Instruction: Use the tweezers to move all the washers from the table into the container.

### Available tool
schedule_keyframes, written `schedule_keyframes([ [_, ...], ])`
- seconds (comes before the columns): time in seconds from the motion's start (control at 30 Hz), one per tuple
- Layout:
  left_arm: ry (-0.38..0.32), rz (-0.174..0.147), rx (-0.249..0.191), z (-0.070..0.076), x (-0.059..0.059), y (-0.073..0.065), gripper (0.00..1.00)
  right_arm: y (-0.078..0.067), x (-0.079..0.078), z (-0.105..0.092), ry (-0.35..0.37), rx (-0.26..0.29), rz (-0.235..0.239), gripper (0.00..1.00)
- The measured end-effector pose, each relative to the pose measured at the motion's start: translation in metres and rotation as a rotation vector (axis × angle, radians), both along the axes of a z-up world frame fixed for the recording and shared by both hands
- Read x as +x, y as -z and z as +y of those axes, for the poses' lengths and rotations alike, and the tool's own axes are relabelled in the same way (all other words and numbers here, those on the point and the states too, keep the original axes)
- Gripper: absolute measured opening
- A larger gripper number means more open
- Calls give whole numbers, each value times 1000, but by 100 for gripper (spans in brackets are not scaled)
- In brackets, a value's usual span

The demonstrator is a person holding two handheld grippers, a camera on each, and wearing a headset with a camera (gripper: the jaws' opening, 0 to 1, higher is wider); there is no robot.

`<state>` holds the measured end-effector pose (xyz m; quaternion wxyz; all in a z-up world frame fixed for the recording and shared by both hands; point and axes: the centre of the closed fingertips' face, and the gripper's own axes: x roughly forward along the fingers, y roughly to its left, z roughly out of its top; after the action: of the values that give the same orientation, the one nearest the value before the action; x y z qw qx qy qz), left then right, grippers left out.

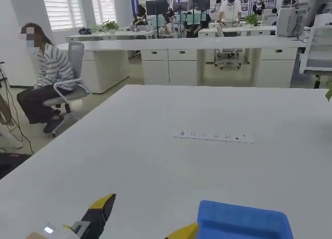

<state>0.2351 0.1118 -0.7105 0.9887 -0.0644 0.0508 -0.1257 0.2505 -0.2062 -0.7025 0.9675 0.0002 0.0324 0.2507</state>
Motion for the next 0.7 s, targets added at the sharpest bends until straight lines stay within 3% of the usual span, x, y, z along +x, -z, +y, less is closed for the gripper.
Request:
schedule_keyframes([
  [0.4, 4, 0, -1, -1, -1, -1, 87, 1, 0, -2, 1, 3, 1, 92],
  [0.47, 4, 1, -1, -1, -1, 0, 87, -5, 0, -2, -3, 31, -20, 91],
  [0.7, 1, -2, 0, 0, -1, -1, 87, -2, 0, -3, 5, 30, -3, 91],
])
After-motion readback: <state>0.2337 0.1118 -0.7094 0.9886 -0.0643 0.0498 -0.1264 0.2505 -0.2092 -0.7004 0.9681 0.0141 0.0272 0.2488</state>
